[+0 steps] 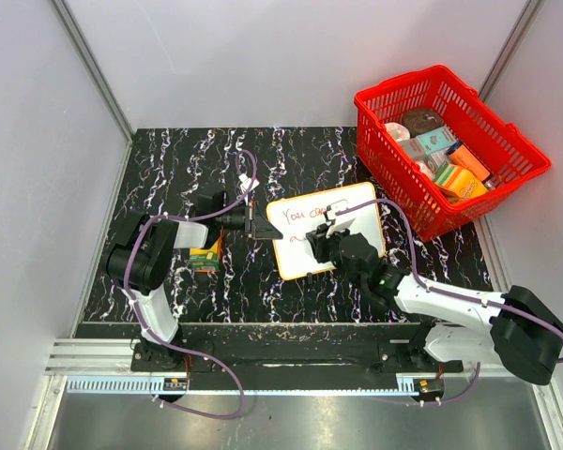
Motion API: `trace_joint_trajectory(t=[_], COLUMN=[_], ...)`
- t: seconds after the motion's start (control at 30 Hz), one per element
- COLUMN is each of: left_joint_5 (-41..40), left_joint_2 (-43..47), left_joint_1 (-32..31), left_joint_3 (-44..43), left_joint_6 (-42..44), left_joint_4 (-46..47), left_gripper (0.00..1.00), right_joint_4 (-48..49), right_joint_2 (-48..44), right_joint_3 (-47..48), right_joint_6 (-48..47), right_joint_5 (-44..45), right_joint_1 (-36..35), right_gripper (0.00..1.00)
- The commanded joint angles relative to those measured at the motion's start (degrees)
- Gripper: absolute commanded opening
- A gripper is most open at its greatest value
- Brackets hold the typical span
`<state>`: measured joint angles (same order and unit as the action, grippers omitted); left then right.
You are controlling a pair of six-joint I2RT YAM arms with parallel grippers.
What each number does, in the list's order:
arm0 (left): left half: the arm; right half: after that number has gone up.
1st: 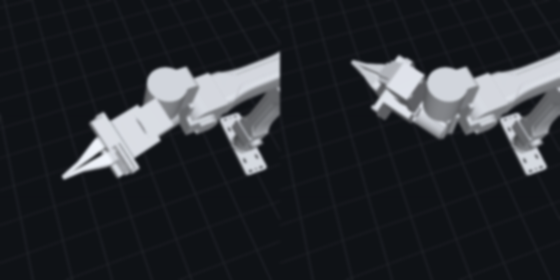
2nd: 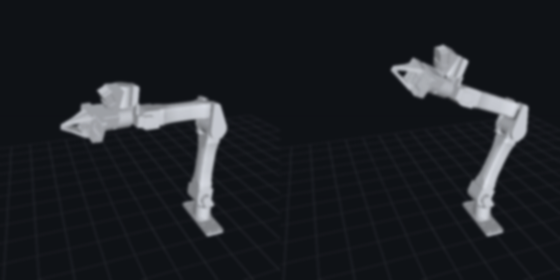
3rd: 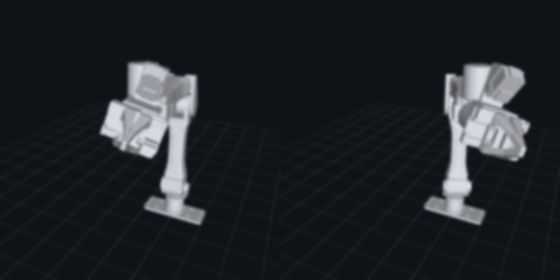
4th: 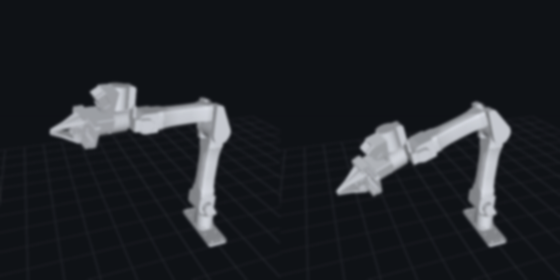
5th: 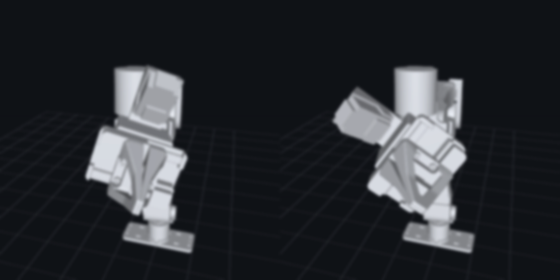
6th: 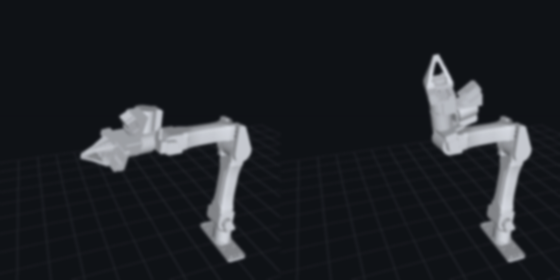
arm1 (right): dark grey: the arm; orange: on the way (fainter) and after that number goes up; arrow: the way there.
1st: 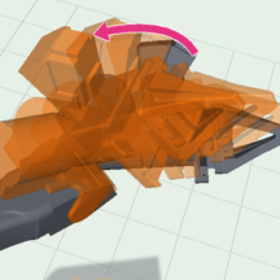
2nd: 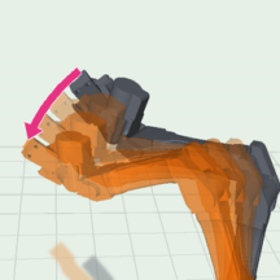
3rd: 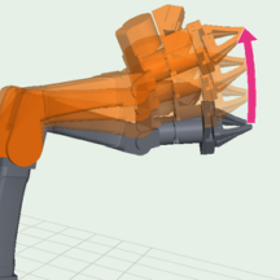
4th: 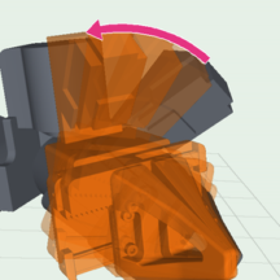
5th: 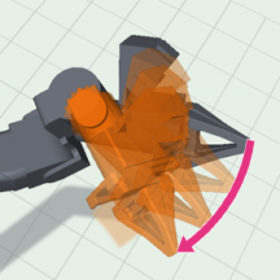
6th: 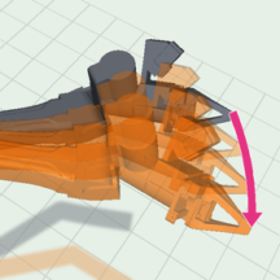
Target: Write a sentence on the whiteboard
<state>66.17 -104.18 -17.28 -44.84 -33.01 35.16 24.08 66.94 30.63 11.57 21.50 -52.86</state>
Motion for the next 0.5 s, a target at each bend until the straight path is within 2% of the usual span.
trace_joint_trajectory(t=[0.0, 0.47], left_joint_5=[1.77, 1.94], left_joint_2=[2.84, 2.75], left_joint_1=[-0.12, -0.12], left_joint_3=[-0.60, -0.51], left_joint_6=[1.11, 1.29], left_joint_4=[0.35, 0.18], left_gripper=[0.00, 0.00], right_joint_4=[1.32, 4.23], right_joint_2=[0.21, -2.87], right_joint_3=[1.80, 0.39], right_joint_6=[1.26, 0.82], right_joint_5=[1.44, 3.81], right_joint_1=[0.21, 0.21], right_gripper=[0.00, 0.00])
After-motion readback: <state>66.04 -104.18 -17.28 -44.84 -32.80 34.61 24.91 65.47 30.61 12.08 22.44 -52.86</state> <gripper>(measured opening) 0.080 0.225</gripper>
